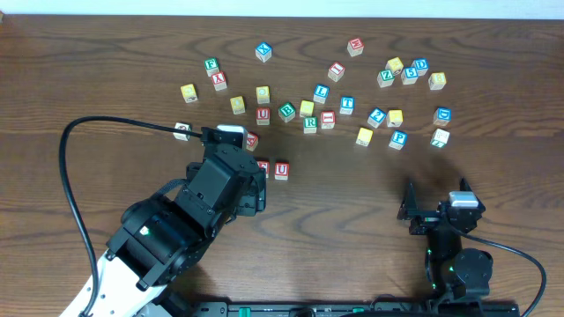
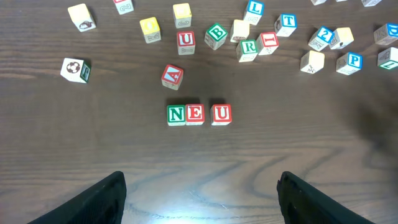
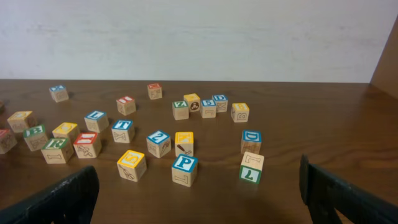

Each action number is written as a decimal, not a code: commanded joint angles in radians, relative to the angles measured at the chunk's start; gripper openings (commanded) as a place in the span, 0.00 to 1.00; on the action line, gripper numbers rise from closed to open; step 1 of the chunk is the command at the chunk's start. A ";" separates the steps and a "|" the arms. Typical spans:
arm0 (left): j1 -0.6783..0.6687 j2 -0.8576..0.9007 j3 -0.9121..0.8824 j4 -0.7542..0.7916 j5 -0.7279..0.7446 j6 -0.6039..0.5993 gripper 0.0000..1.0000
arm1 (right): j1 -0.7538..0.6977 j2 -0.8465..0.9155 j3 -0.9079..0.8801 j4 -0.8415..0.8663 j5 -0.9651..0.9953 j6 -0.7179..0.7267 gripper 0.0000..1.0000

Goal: Spell out NEURIPS
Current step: 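Open the left gripper to release the U block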

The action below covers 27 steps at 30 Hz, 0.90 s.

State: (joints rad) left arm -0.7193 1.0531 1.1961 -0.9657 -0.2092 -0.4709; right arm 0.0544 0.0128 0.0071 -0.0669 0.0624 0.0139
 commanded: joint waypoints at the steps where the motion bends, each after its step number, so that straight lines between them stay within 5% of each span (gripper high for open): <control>1: 0.001 -0.002 -0.011 -0.006 -0.008 -0.022 0.77 | -0.007 -0.002 -0.002 -0.004 -0.002 -0.008 0.99; 27: 0.001 -0.002 -0.011 -0.006 -0.013 -0.020 0.77 | -0.007 -0.002 -0.002 -0.004 -0.002 -0.008 0.99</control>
State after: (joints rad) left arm -0.7193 1.0531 1.1961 -0.9695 -0.2092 -0.4751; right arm 0.0544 0.0128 0.0071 -0.0669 0.0628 0.0139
